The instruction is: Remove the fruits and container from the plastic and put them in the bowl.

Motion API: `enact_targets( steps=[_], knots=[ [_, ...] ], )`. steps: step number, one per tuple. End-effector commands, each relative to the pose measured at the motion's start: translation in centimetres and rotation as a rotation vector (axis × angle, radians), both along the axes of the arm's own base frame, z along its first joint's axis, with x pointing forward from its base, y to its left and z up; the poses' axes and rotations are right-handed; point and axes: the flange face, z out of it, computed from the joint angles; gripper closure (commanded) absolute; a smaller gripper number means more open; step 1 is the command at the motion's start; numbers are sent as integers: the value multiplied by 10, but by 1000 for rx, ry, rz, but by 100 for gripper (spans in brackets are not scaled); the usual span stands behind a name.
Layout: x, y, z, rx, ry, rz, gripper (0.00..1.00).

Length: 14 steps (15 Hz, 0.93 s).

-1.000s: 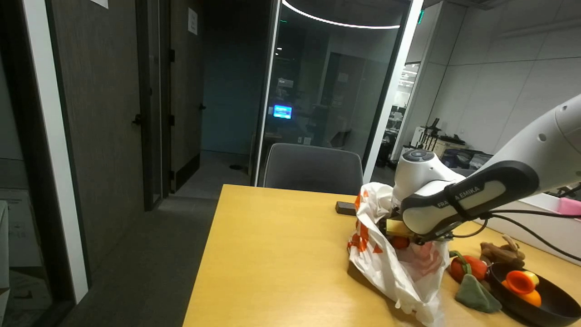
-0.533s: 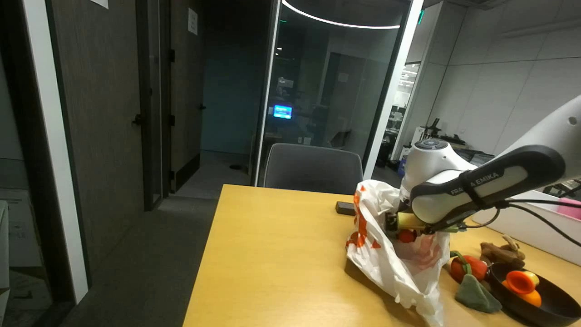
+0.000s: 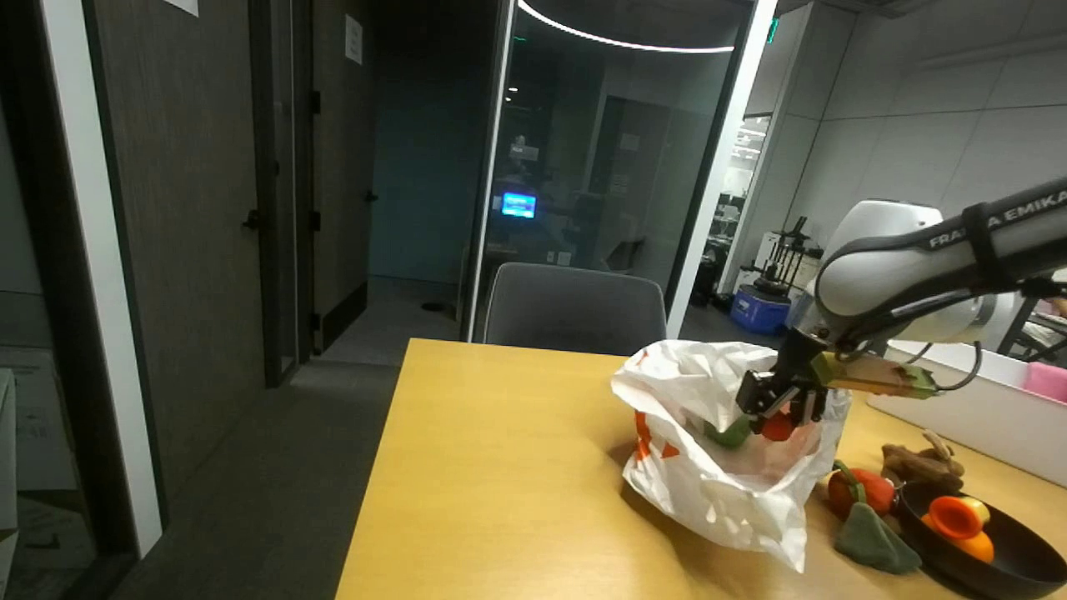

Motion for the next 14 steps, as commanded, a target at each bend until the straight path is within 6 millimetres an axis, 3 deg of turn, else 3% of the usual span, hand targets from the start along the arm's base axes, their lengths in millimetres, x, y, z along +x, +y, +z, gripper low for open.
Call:
enact_targets(
  steps=[1,4,7,11,14],
  knots=[
    [-35,-18,33,98,114,139,77],
    [-46,-36,51,196,149,274,77],
    [-44,-56,43,308,135,399,77],
    [-44,-39,17,419,170,579,77],
    [-64,-41,32,462,237,732,77]
  ],
)
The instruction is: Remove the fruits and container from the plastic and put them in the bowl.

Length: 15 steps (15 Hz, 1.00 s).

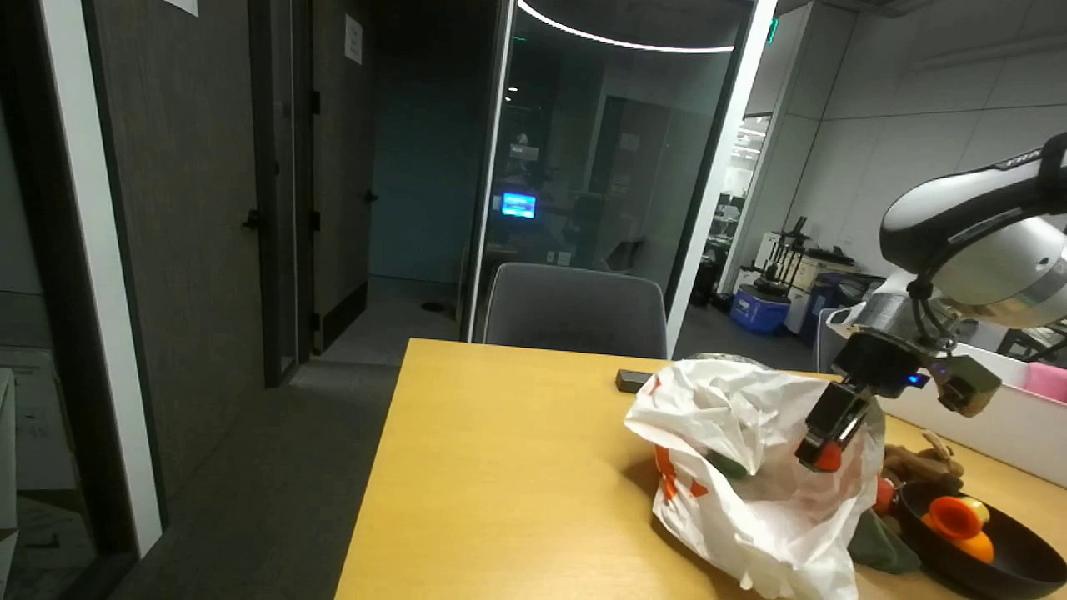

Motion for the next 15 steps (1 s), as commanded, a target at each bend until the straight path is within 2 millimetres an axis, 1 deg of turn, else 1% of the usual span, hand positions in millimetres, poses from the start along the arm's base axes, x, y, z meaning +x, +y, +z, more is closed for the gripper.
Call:
enact_targets(
  steps=[1,4,6,8,9,11,13,15],
  knots=[
    [-22,-4,31,70,34,191,77],
    [-53,-27,64,80,54,265,77],
    [-68,-49,84,97,57,271,77],
    [-79,-70,99,98,61,235,77],
    [-81,-79,103,59,56,163,77],
    [-81,-96,106,-18,41,51,77],
    [-78,-111,99,-83,38,-37,77],
    [-70,-124,80,-148,39,-126,77]
  ],
)
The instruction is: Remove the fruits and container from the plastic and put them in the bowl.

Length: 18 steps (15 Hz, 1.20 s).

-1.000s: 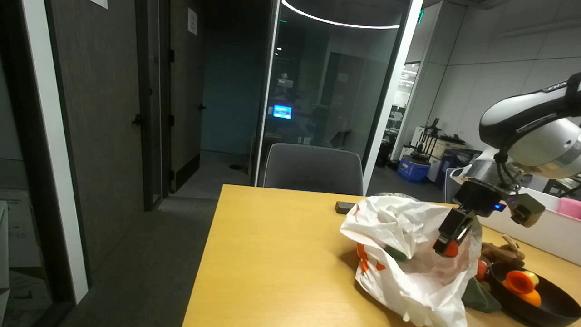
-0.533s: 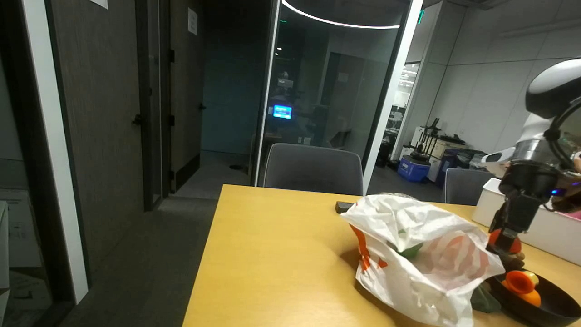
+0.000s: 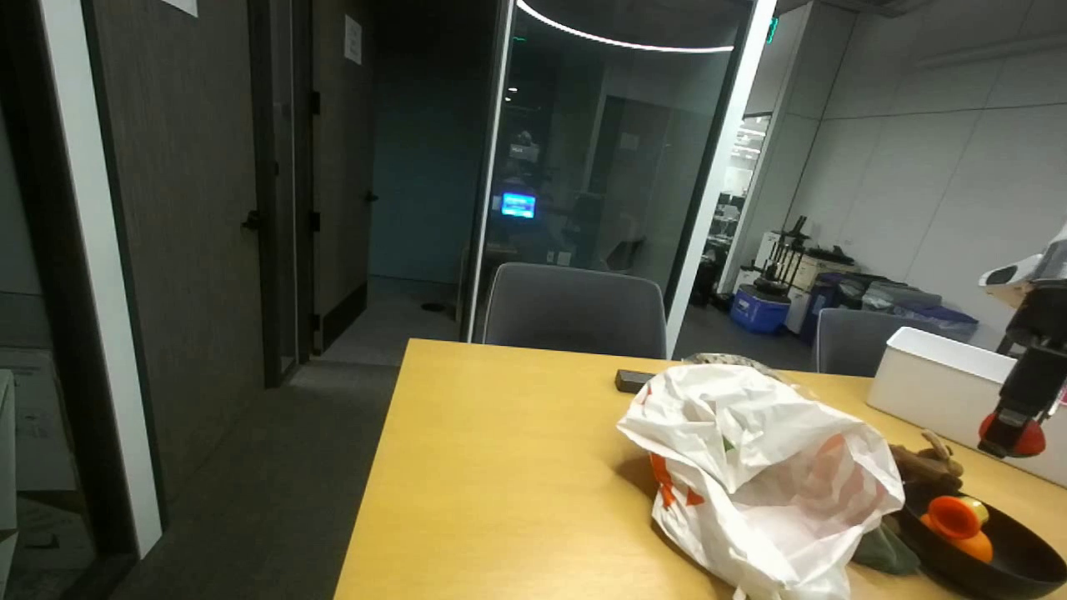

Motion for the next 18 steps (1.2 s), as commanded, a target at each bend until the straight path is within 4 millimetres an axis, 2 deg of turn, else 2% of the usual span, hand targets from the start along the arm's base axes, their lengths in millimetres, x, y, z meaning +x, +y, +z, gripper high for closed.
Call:
enact_targets(
  steps=[1,6,10,11,12,15,16,18],
  knots=[
    [6,-18,-27,-120,-13,-157,77],
    [22,-50,-91,-270,-16,-386,77],
    [28,-75,-118,-361,5,-588,77],
    [29,-78,-121,-378,17,-640,27],
    [29,-79,-123,-399,28,-690,26],
    [24,-77,-113,-421,60,-856,6],
    [23,-70,-103,-376,66,-904,1],
    [22,-47,-84,-254,23,-841,0]
  ],
)
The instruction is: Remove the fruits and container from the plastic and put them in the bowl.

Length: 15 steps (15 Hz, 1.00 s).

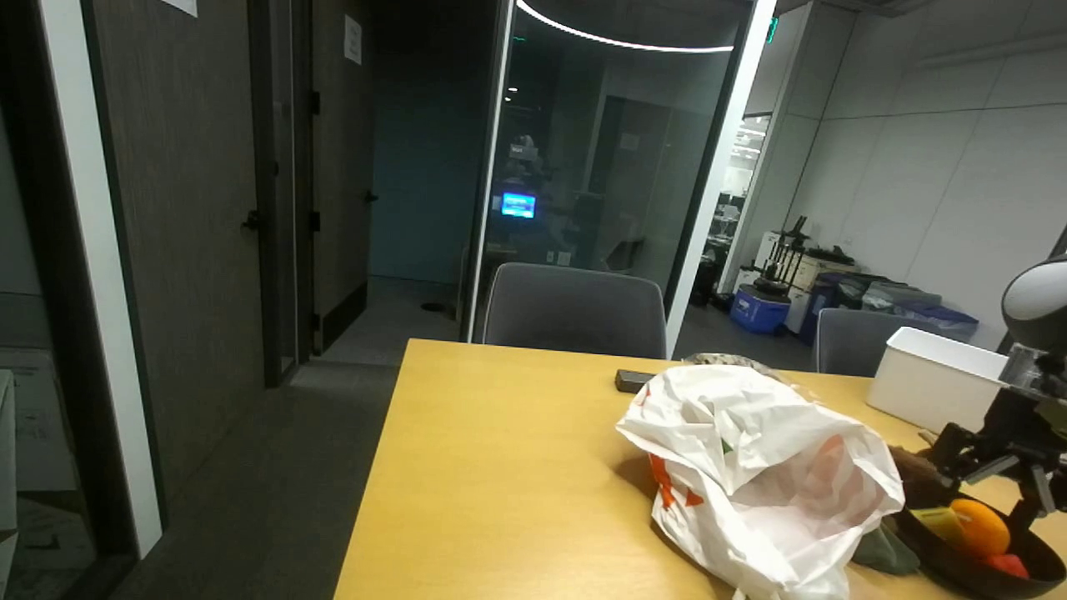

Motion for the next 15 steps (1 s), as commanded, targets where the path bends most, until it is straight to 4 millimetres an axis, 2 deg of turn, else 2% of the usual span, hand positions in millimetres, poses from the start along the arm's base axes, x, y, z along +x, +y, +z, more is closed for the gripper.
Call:
enact_targets(
  steps=[1,5,8,12,15],
  knots=[
    [-4,39,44,118,-129,59,0],
    [5,105,84,192,-229,237,0],
    [11,150,95,278,-268,373,0],
    [20,200,66,415,-249,545,0],
    [21,220,33,521,-138,640,0]
  ],
)
